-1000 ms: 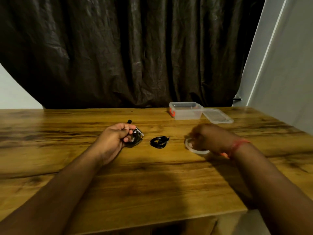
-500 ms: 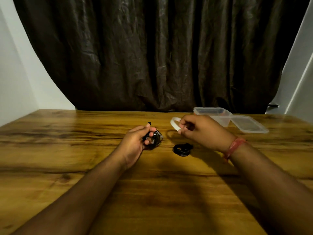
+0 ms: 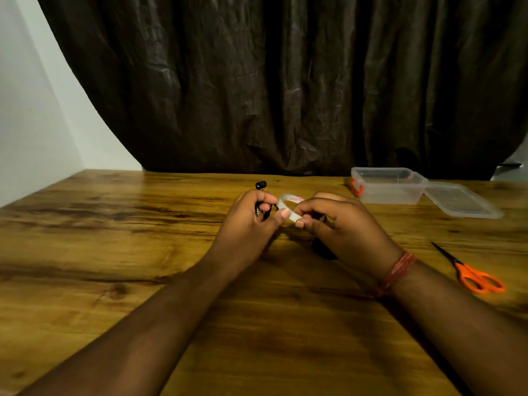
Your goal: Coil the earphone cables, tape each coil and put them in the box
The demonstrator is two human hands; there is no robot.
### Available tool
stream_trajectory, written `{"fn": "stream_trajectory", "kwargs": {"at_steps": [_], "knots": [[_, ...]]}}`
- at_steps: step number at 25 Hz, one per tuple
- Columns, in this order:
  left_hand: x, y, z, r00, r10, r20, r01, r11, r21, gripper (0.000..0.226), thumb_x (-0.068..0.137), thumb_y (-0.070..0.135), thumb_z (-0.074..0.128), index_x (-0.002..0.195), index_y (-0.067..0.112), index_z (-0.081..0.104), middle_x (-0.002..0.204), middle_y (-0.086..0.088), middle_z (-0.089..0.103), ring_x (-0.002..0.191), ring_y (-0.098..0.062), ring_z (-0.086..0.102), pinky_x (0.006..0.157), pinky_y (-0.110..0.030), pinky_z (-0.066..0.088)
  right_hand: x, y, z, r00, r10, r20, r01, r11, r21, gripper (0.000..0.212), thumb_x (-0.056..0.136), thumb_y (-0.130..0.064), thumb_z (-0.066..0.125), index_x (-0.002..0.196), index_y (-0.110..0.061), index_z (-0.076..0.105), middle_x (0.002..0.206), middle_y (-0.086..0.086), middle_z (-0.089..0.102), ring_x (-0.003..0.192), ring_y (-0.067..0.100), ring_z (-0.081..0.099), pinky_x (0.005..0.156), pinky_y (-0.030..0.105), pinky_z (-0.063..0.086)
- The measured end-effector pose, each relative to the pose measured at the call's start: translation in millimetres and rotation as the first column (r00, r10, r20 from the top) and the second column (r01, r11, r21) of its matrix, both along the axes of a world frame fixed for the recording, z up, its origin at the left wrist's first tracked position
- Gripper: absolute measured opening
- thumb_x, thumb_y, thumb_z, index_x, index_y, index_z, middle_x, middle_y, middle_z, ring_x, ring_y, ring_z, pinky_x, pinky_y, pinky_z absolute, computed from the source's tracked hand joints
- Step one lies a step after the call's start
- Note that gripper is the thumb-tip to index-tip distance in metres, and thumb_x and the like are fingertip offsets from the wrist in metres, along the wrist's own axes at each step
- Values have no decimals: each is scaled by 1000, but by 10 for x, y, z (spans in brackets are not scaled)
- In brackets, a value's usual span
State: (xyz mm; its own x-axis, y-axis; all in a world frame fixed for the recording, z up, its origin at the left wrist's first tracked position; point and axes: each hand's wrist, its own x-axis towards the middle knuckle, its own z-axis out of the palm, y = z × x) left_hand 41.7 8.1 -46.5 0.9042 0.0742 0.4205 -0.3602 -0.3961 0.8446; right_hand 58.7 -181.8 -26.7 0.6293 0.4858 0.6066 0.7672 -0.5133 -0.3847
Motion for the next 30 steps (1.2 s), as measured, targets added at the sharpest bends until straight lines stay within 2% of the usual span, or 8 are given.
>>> {"fn": "stream_trajectory", "kwargs": {"at_steps": [4, 8, 11, 15, 19, 22, 25, 30], "knots": [[-35, 5, 28, 996, 15, 91, -25, 994, 107, 16, 91, 22, 66, 106, 22, 61, 107, 2, 54, 89, 1, 53, 72, -4, 42, -22, -9, -7, 999, 5, 44, -4, 1000, -27, 15, 89, -20, 67, 103, -17, 70, 88, -12, 59, 83, -2, 53, 70, 9, 39], [-49, 24, 29, 994, 12, 109, -27, 990, 141, 19, 93, 21, 64, 110, 24, 58, 111, 9, 50, 95, 6, 51, 79, -3, 43, -33, -27, -1, 998, 18, 63, -16, 999, -30, 14, 89, -18, 67, 103, -16, 71, 90, -7, 62, 83, 1, 53, 71, 10, 39], [-53, 31, 42, 995, -24, 96, 14, 994, 104, 22, 93, 18, 62, 114, 21, 57, 114, 9, 49, 97, 13, 49, 81, -1, 41, -37, -37, 2, 998, 25, 56, -25, 1000, -15, 14, 88, -15, 67, 102, -15, 71, 90, -3, 64, 84, 5, 55, 73, 19, 44], [-52, 58, 59, 996, -58, 73, 53, 997, 61, 21, 94, 16, 61, 112, 25, 56, 115, 8, 49, 95, 13, 49, 84, -3, 43, -36, -66, 9, 998, 50, 42, -50, 999, 5, 13, 88, -13, 68, 100, -16, 72, 90, -5, 64, 86, 7, 58, 75, 28, 46], [-50, 94, 64, 994, -78, 72, 73, 995, 74, 20, 94, 15, 60, 112, 23, 57, 114, 5, 51, 97, 5, 52, 88, -7, 45, -30, -121, 27, 997, 72, 15, -72, 997, 26, 13, 89, -13, 67, 98, -20, 71, 91, -13, 63, 89, 3, 58, 76, 24, 46], [-52, 104, 62, 989, -58, 138, 40, 990, 136, 14, 93, 19, 62, 106, 23, 60, 108, 10, 51, 95, 3, 52, 82, -8, 45, -30, -124, 25, 998, 58, 7, -58, 998, 38, 14, 89, -14, 67, 99, -22, 71, 90, -18, 61, 88, 1, 57, 74, 21, 47], [-66, 96, 57, 975, -25, 219, -33, 966, 258, 10, 94, 24, 61, 102, 30, 60, 101, 15, 51, 91, 2, 52, 73, -7, 42, -33, -107, 13, 999, 33, 21, -33, 999, 13, 13, 90, -17, 66, 101, -22, 71, 91, -14, 62, 89, 3, 57, 74, 24, 48], [-53, 93, 58, 979, -18, 202, -41, 958, 284, 5, 95, 26, 59, 97, 29, 62, 96, 13, 53, 83, -2, 53, 67, -13, 44, -51, -99, 15, 998, 23, 53, -22, 999, -29, 14, 90, -17, 66, 102, -21, 71, 93, -11, 62, 88, 3, 56, 74, 22, 46]]}}
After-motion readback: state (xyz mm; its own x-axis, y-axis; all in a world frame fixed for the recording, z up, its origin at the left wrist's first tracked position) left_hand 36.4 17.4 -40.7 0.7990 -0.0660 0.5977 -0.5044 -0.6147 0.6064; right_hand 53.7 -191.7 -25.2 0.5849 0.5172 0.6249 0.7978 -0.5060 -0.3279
